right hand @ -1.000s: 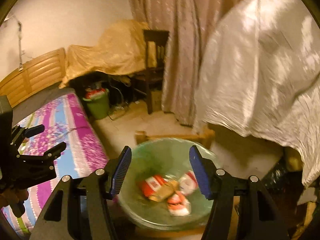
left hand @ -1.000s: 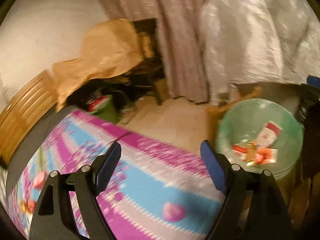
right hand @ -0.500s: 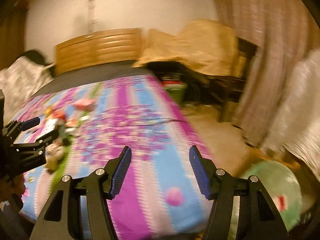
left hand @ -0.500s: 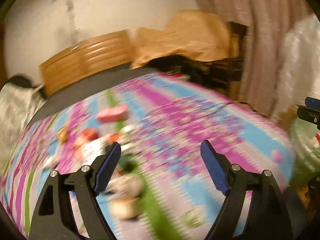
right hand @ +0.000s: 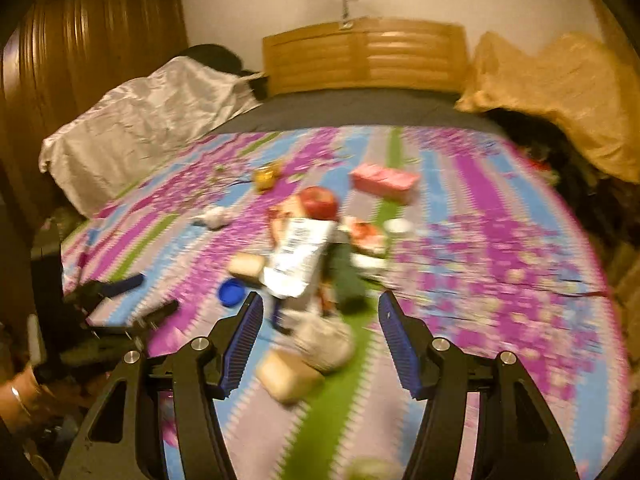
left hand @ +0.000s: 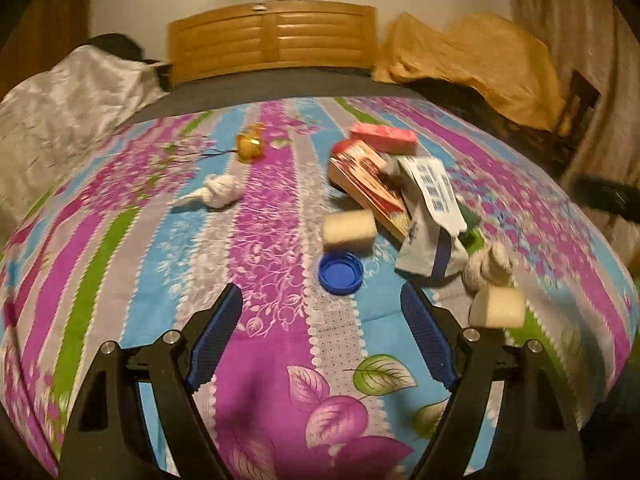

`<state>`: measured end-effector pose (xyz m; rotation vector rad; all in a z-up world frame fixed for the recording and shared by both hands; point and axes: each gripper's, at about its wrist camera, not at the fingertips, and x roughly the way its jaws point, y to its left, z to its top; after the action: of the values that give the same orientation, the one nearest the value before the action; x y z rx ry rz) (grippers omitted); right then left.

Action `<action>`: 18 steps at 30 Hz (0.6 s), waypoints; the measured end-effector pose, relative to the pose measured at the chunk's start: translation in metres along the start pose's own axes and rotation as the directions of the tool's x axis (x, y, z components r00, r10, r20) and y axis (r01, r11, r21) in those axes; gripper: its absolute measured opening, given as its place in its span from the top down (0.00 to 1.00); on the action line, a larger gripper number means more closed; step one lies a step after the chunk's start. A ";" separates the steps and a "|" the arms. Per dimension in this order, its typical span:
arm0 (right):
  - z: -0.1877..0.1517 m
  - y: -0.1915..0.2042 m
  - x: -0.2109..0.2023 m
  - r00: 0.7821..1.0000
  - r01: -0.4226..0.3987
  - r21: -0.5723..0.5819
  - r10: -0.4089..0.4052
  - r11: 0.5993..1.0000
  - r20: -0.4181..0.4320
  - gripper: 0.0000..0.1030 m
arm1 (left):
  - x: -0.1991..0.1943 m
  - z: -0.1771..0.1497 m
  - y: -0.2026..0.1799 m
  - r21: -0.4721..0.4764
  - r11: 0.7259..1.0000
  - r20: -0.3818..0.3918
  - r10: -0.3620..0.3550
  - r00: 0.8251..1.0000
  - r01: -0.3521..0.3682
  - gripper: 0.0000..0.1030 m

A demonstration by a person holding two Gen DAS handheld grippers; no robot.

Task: Collect trash
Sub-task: 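Grasp the blue bottle cap with the left tool while the right tool grasps the alcohol wipes pack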

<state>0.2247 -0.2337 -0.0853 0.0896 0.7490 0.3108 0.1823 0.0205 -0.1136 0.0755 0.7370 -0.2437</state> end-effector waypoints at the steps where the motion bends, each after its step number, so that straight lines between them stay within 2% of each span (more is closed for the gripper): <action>1: 0.002 0.001 0.007 1.000 -0.011 0.008 0.011 1.000 -0.009 0.40 | 0.006 -0.001 0.001 0.006 1.000 -0.005 -0.008 1.000 0.008 0.28; 3: 0.011 0.005 0.032 0.998 -0.040 0.033 0.041 0.999 -0.038 0.38 | 0.018 -0.004 0.003 -0.002 1.000 -0.025 -0.023 0.999 0.023 0.31; 6: 0.021 0.010 0.068 0.996 -0.030 0.058 0.034 0.998 -0.077 0.34 | 0.032 -0.011 0.017 -0.090 0.996 -0.051 -0.032 0.998 0.028 0.31; 10: 0.023 0.008 0.118 0.989 0.045 0.089 -0.032 0.995 -0.143 0.34 | 0.034 -0.020 0.023 -0.155 0.987 -0.065 -0.042 0.997 0.031 0.31; 11: 0.020 0.004 0.125 0.987 0.054 0.091 -0.039 0.994 -0.159 0.40 | 0.032 -0.021 0.022 -0.152 0.988 -0.061 -0.044 0.997 0.034 0.31; 12: 0.019 0.003 0.133 0.983 0.047 0.092 -0.030 0.995 -0.178 0.56 | 0.032 -0.020 0.022 -0.148 0.988 -0.058 -0.046 0.997 0.037 0.31; 15: 0.018 -0.001 0.130 0.986 0.008 0.101 0.009 0.995 -0.165 0.68 | 0.030 -0.016 0.021 -0.134 0.990 -0.043 -0.054 0.998 0.048 0.31; 18: 0.021 -0.008 0.106 0.990 -0.053 0.152 0.072 0.987 -0.122 0.71 | 0.032 -0.007 0.015 -0.116 0.990 -0.025 -0.087 0.996 0.084 0.31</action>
<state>0.3139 -0.2079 -0.1412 0.2358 0.8970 0.3226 0.2043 0.0300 -0.1405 -0.0617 0.7840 -0.2818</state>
